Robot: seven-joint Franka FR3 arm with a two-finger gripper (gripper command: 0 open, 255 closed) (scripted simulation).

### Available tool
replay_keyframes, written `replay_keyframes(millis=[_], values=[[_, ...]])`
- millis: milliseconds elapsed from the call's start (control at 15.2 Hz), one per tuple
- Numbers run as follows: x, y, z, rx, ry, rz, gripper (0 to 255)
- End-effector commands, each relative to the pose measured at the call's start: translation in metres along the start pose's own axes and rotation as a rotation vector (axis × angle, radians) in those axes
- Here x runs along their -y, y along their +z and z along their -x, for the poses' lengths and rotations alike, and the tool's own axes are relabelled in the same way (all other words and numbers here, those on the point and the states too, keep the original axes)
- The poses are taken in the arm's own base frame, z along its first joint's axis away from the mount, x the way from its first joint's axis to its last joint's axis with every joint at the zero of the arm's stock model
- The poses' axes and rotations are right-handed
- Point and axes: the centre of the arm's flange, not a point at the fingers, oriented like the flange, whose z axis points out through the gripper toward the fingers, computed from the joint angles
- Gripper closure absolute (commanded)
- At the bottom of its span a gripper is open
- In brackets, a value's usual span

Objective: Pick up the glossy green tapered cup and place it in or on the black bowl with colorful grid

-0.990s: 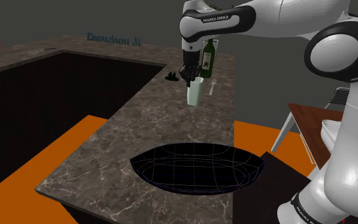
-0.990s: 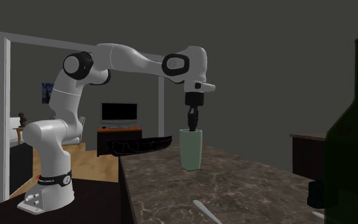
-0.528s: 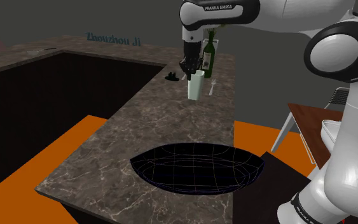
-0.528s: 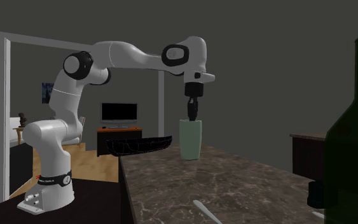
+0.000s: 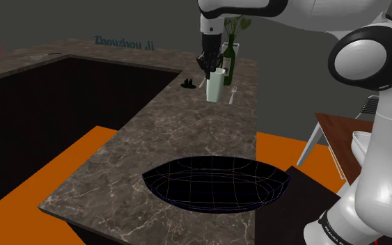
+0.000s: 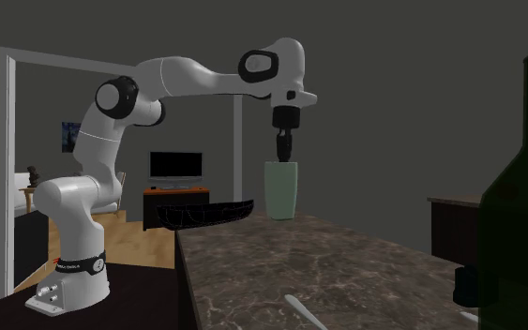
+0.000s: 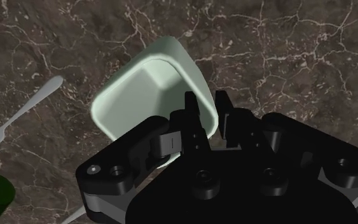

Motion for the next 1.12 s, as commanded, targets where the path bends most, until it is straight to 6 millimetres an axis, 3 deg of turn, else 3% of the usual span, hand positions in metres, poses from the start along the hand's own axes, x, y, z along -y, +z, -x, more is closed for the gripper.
replay_keyframes(millis=[0,792,1056], values=[[0.000,-0.013,0.001,0.000,0.000,0.000,255],[0.000,-0.073,0.004,0.000,0.000,0.000,255],[0.034,-0.079,0.044,0.000,0.000,0.000,255]])
